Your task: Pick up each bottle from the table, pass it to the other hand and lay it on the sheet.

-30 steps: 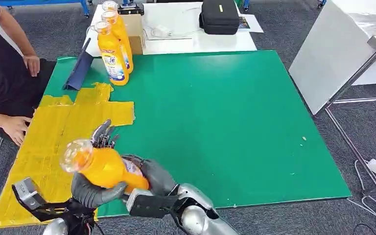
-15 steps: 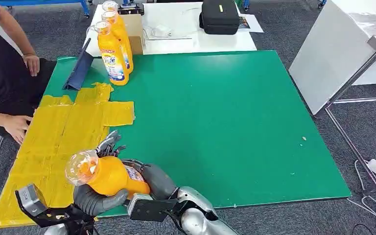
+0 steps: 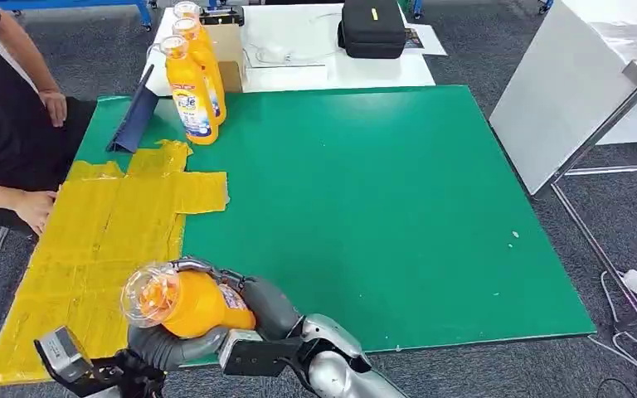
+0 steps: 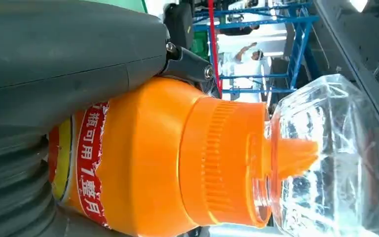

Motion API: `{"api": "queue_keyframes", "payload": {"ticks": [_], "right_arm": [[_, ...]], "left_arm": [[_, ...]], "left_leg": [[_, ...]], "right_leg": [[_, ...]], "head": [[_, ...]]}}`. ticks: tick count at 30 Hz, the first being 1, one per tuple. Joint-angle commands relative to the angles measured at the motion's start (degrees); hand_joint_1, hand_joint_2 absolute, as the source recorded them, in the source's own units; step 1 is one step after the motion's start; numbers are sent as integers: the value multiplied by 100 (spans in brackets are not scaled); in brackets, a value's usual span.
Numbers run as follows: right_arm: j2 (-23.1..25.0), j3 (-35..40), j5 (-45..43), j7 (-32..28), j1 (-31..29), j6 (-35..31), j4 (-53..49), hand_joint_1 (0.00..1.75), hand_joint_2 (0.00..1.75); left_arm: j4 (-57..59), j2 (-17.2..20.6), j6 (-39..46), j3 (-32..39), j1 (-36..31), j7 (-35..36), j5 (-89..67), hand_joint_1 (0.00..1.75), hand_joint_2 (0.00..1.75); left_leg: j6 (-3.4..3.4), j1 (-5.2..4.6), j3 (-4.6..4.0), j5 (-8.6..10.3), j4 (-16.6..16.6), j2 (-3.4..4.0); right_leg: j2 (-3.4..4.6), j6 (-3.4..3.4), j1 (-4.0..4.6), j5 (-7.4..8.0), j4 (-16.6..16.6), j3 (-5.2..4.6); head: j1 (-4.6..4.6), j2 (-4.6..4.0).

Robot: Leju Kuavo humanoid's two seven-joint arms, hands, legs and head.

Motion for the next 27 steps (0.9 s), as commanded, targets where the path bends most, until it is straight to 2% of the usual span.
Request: {"api": "queue_keyframes", "payload": {"ticks": [1,3,13,14,15,18,19,20,22,24,27], "right_arm": [[-391,-603,197,368,-100,-191,-714,0,175],[-504,-755,197,366,-145,-140,-850,0,175],[-481,-750,191,363,-122,-132,-854,0,175],[-487,-763,208,359,-135,-135,-851,0,175],[-525,-797,231,353,-163,-142,-920,0,0],[-623,-845,293,334,-292,-64,-1168,0,0],[-626,-863,298,330,-284,-50,-1247,0,0],[-627,-869,272,286,-252,-14,-1338,0,0],[-691,-803,212,223,-243,31,-1481,0,0],[-769,-781,32,153,-337,59,-1527,0,0],[-865,-832,-132,82,-460,89,-1620,0,0]], "left_arm": [[-263,51,627,-72,115,-121,-1063,175,175],[-286,-2,954,138,47,-169,-1450,175,175],[-275,-20,950,155,34,-172,-1442,175,175],[-291,-87,1364,230,20,-281,-1931,175,175],[-306,-172,1831,333,-62,-334,-2440,175,175],[-141,-305,2595,703,-513,-25,-3440,175,175],[-8,-292,2894,778,-654,129,-3999,175,175],[157,-336,3309,834,-783,238,-4588,175,175],[867,-257,4285,843,-1102,946,-6688,175,175],[1731,-18,4403,764,-1383,1764,-8224,175,175],[3007,252,4495,685,-1781,2187,-8678,175,175]], "left_leg": [[14,-8,26,-11,-1,-13],[14,-8,22,-6,-4,-21],[7,-4,12,-2,-3,-9],[11,-7,26,-7,-6,-10],[14,-10,36,-10,-9,-11],[18,-11,31,-9,0,-25],[10,-4,5,1,2,-23],[15,-9,20,-3,1,-28],[9,-6,10,4,-3,-27],[12,-11,25,10,-14,-42],[13,-16,42,15,-29,-41]], "right_leg": [[12,-5,-9,-12,2,25],[1,-4,-9,-10,-1,24],[5,-3,-4,-3,-2,12],[12,-5,-7,-8,-2,24],[16,-7,-10,-11,-3,32],[6,-6,-12,-13,5,31],[-5,-3,-4,-4,4,9],[-1,-5,-10,-9,6,22],[-10,-4,-6,-3,1,13],[-19,-7,-11,-4,-6,30],[-14,-7,-17,1,-15,42]], "head": [[0,0],[-4,0],[0,0],[0,0],[-2,0],[0,0],[0,0],[0,0],[0,0],[0,0],[0,0]]}}
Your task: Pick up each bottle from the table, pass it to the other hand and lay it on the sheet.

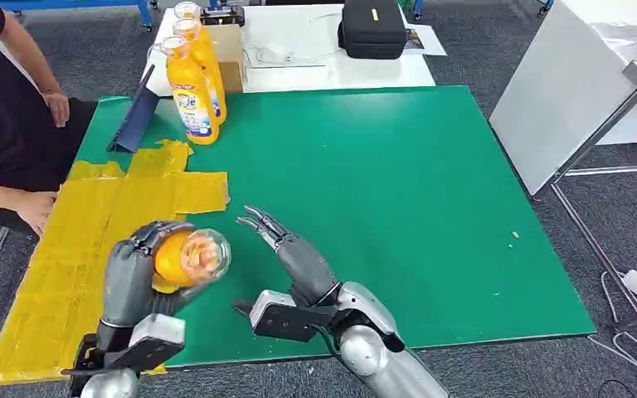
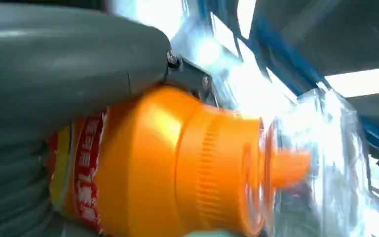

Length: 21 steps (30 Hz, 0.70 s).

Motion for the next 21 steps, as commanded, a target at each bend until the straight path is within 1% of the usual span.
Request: {"api": "queue_keyframes", "payload": {"ticks": [1,2,3,4,5,6,8,9,10,11,12,13,14,15,18,19,20,21], "right_arm": [[-479,-34,-416,-188,-436,152,-401,0,0],[-527,-78,-518,-224,-452,161,-494,0,0],[-559,-115,-555,-244,-435,156,-584,0,0],[-604,-136,-576,-254,-417,161,-689,0,0],[-627,-164,-598,-272,-389,156,-764,0,0],[-636,-174,-603,-274,-386,156,-782,0,0],[-636,-174,-603,-274,-386,156,-782,0,0],[-636,-174,-603,-274,-386,156,-782,0,0],[-635,-165,-600,-273,-371,155,-779,0,0],[-632,-161,-602,-274,-365,156,-785,0,0],[-649,-168,-609,-281,-372,150,-812,0,0],[-648,-197,-635,-296,-367,137,-835,0,0],[-662,-199,-652,-305,-391,146,-842,0,0],[-684,-184,-650,-300,-448,155,-822,0,0],[-643,-193,-690,-262,-527,202,-715,0,0],[-621,-185,-691,-260,-537,201,-673,0,0],[-613,-180,-692,-258,-548,203,-647,0,0],[-593,-179,-691,-259,-543,202,-622,0,0]], "left_arm": [[3434,496,731,181,-1345,1655,-3019,175,175],[3935,647,795,73,-1487,1940,-3137,175,175],[4211,674,797,77,-1550,1899,-3137,175,175],[4501,751,926,45,-1602,1991,-3137,175,175],[4654,719,875,102,-1616,1970,-3137,175,175],[4670,723,882,102,-1611,1953,-3137,175,175],[4670,723,882,102,-1611,1953,-3137,175,175],[4670,723,882,102,-1611,1953,-3137,175,175],[4661,699,875,96,-1610,1957,-3136,175,175],[4557,698,845,106,-1573,1940,-3137,175,175],[4572,711,640,96,-1546,1884,-3137,175,175],[4623,773,623,-4,-1546,1864,-3137,175,175],[4731,919,646,-267,-1568,1985,-3137,175,175],[4845,1046,648,-500,-1589,2102,-3137,175,175],[5094,1017,630,-448,-1580,2003,-3137,175,175],[5137,1024,604,-426,-1569,1944,-3137,175,175],[5152,1028,538,-409,-1570,1898,-3137,175,175],[5113,1005,549,-331,-1553,1872,-3101,10,175]], "left_leg": [[13,-16,45,13,-30,-40],[14,-16,37,14,-27,-35],[17,-16,44,12,-28,-35],[9,-16,32,12,-23,-21],[11,-17,40,11,-26,-29],[7,-8,25,8,-15,-16],[14,-13,47,2,-21,-25],[9,-8,24,3,-11,-12],[8,-9,21,2,-9,-7],[10,-7,27,-1,-9,-11],[13,-8,39,-4,-11,-18],[10,-7,26,-1,-8,-15],[13,-9,36,-4,-9,-17],[9,-6,23,-1,-6,-8],[11,-9,32,1,-10,-11],[7,-8,18,4,-9,-6],[10,-9,33,1,-11,-4],[5,-4,18,3,-7,4]], "right_leg": [[-12,-9,-17,-3,-14,44],[-11,-7,-17,-1,-12,38],[-5,-8,-17,-1,-14,44],[-3,-3,-17,-1,-8,30],[-5,-6,-17,-3,-10,39],[-3,-3,-8,-1,-7,25],[2,-6,-14,-9,-9,45],[5,-2,-8,-3,-3,23],[7,-1,-9,-3,0,18],[7,-3,-8,-6,0,25],[7,-5,-9,-11,-2,39],[5,-3,-8,-8,0,26],[9,-4,-10,-11,0,35],[11,-3,-6,-5,1,21],[13,-6,-10,-5,0,27],[9,-3,-9,-2,0,15],[18,-7,-10,-4,-1,28],[18,-4,-4,2,-1,17]], "head": [[2,0],[-2,0],[9,0],[-2,0],[4,0],[0,0],[4,0],[0,0],[0,0],[2,0],[0,0],[2,0],[2,0],[2,0],[2,0],[2,0],[2,0],[0,0]]}}
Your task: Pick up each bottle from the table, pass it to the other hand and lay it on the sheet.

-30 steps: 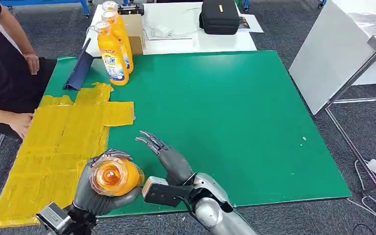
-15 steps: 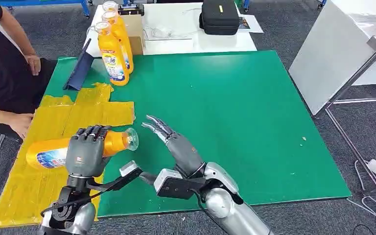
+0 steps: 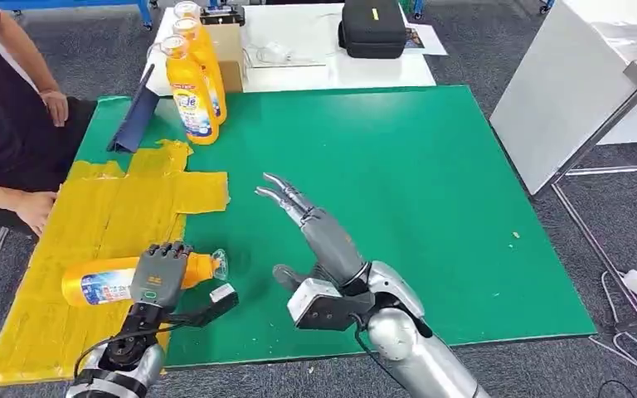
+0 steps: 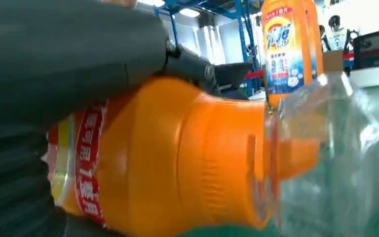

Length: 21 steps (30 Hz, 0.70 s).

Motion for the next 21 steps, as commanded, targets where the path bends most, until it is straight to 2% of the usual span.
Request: {"api": "queue_keyframes", "payload": {"ticks": [1,2,7,11,18,21], "right_arm": [[-97,2,-30,37,-256,73,220,0,0],[-79,-13,-6,53,-216,58,212,0,0],[4,-262,109,11,210,-161,45,0,0],[189,-545,337,-34,546,-322,-99,0,0],[272,-564,396,-17,550,-312,-40,0,0],[370,-582,265,-108,599,-187,57,0,0]], "left_arm": [[863,172,-164,-119,-192,-330,254,0,175],[673,120,-182,-29,-140,-332,269,0,0],[-1028,-136,-320,258,413,-1300,1592,0,0],[-2337,-419,-1196,573,620,-2115,3690,0,0],[-2487,-479,-1286,760,622,-2208,3897,0,0],[-2958,-457,-1413,938,583,-2399,4305,0,0]], "left_leg": [[9,-8,32,-2,-11,0],[12,-9,41,-3,-12,1],[10,-3,40,-4,-4,-6],[14,1,27,-9,7,-15],[5,-2,18,-4,-1,-2],[10,-4,27,-6,-1,-9]], "right_leg": [[23,-7,-8,-1,-3,23],[28,-9,-10,-2,-3,30],[16,-6,-4,-4,0,39],[6,-4,0,-10,5,30],[14,-6,-1,-3,3,15],[15,-8,-4,-8,7,18]], "head": [[-2,0],[0,0],[-2,0],[0,0],[-2,0],[-2,0]]}}
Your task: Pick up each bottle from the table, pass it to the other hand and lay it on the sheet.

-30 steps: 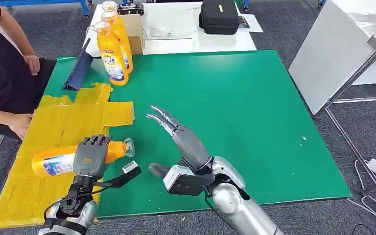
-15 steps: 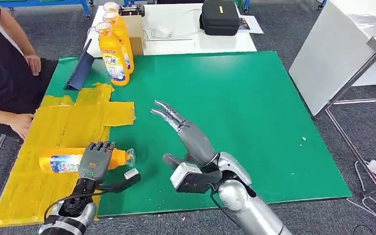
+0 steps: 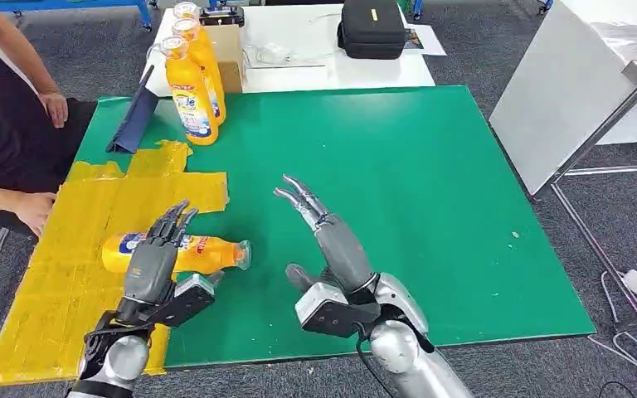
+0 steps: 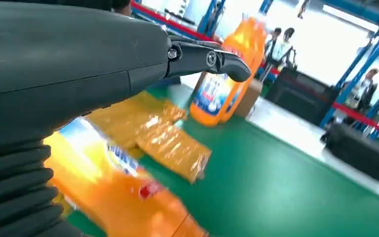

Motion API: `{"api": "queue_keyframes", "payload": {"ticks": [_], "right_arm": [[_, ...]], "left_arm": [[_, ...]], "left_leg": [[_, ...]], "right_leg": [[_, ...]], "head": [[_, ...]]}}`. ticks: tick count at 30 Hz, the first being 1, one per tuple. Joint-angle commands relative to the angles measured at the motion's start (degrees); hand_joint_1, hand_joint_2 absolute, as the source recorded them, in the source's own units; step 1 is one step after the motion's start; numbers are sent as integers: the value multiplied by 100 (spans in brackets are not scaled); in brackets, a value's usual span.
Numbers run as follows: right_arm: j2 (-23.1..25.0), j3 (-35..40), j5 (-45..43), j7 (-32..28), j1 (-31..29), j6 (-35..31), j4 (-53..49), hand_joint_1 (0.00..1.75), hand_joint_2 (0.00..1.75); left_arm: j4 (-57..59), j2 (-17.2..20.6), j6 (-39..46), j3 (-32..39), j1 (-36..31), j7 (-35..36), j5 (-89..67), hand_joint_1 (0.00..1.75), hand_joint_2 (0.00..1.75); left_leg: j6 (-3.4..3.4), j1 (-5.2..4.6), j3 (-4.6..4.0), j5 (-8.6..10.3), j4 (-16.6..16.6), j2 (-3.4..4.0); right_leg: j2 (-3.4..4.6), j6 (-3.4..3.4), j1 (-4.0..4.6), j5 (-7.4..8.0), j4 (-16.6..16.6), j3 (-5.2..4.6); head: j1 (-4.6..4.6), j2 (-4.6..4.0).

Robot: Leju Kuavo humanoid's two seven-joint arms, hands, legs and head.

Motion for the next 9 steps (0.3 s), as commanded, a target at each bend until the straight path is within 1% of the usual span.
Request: {"api": "queue_keyframes", "payload": {"ticks": [1,4,5,6,7,8,9], "right_arm": [[169,-176,-162,-145,68,166,185,0,0],[228,-171,-104,-309,199,46,-22,0,0],[247,-162,34,-361,244,-77,-122,0,0],[286,-166,173,-412,333,-223,-275,0,0],[310,-170,297,-455,397,-334,-382,0,0],[331,-179,374,-488,451,-414,-463,0,0],[361,-177,616,-529,546,-600,-620,0,0]], "left_arm": [[-962,-200,-186,632,-18,-318,658,0,0],[-1271,-323,-558,931,43,-509,1410,0,0],[-1404,-390,-819,1044,86,-647,1995,0,0],[-1635,-446,-1114,1166,178,-787,2442,0,0],[-1845,-471,-1560,1158,270,-935,2956,0,0],[-2000,-473,-1813,1130,351,-971,3130,0,0],[-2281,-487,-2289,974,517,-972,3395,0,0]], "left_leg": [[8,0,8,-5,3,-6],[11,0,17,-9,1,-2],[8,0,9,-6,1,3],[13,-3,21,-11,0,-2],[8,1,6,-7,2,0],[13,-2,18,-15,3,-1],[8,1,5,-10,4,2]], "right_leg": [[11,-6,0,-5,6,4],[21,-8,-1,-7,6,11],[19,-6,-2,-5,7,4],[22,-8,-5,-10,7,15],[16,-6,-1,-6,7,2],[24,-8,-4,-14,10,12],[18,-5,-1,-7,7,1]], "head": [[0,0],[2,0],[0,0],[2,0],[0,0],[2,0],[2,0]]}}
